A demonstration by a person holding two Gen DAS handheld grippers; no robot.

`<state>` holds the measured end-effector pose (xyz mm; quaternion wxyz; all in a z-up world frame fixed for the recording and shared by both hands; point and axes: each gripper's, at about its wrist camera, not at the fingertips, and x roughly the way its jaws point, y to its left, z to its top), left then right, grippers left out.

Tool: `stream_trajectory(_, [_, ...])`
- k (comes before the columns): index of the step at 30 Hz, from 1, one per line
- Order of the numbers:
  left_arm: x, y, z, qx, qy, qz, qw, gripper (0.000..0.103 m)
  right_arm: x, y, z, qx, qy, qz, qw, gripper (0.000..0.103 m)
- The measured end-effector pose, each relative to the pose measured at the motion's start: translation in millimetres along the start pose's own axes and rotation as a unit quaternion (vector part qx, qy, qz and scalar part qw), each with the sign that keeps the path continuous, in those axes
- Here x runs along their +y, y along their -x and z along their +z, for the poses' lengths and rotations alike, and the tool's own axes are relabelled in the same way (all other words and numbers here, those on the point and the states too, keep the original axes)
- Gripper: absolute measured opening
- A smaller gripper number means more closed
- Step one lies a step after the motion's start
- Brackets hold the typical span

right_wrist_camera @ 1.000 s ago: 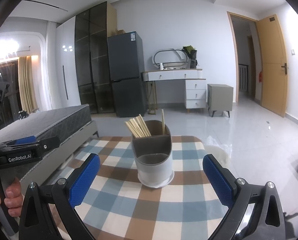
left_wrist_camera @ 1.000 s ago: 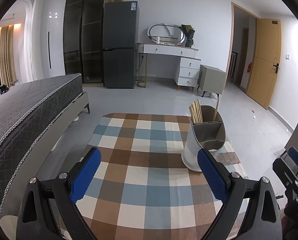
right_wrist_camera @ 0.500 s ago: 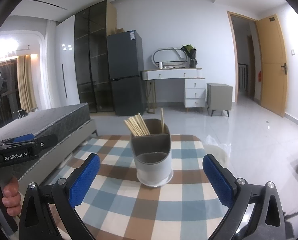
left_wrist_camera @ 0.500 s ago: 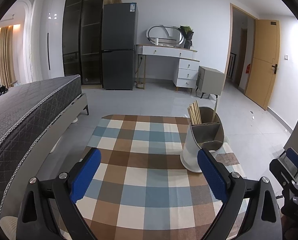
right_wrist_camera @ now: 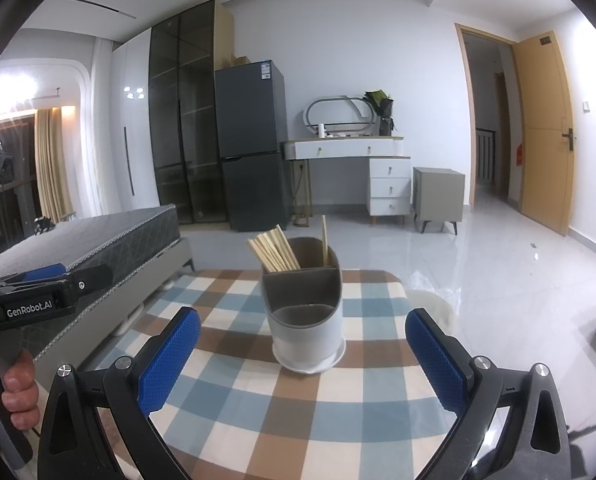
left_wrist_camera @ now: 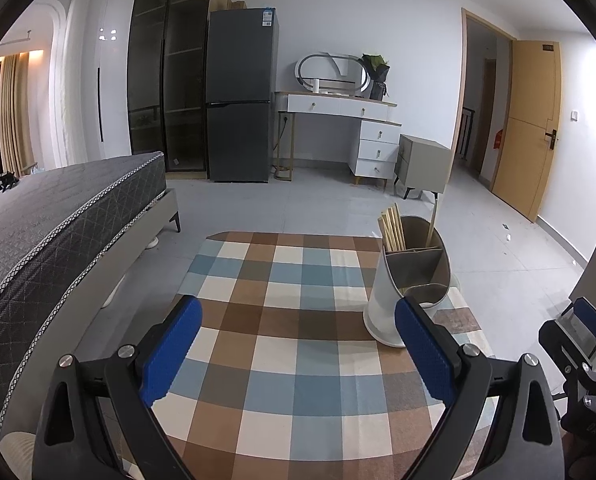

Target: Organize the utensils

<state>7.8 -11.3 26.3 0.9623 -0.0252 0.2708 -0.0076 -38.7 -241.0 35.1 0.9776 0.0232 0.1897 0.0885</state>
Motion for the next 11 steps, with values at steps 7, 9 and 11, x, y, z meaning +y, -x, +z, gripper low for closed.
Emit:
stream_trajectory(7, [0.2, -1.0, -0.6, 0.002, 0.0, -0.001, 1.0, 0.094, 0.2, -0.4, -0.7, 0.001, 0.001, 0.001, 1.0, 0.103])
stream_trajectory(9, [0.8, -1.5, -1.0, 0.004, 0.002, -0.001, 1.0, 0.094, 0.6, -0.5, -0.8, 0.002, 0.001, 0.002, 1.0, 0.103])
stream_trajectory(11, [3.0, -3.1, -1.2, 0.007, 0.009, -0.001, 0.9999, 0.094, 1.4, -1.4, -1.9, 0.005, 0.002, 0.002, 1.0, 0.103])
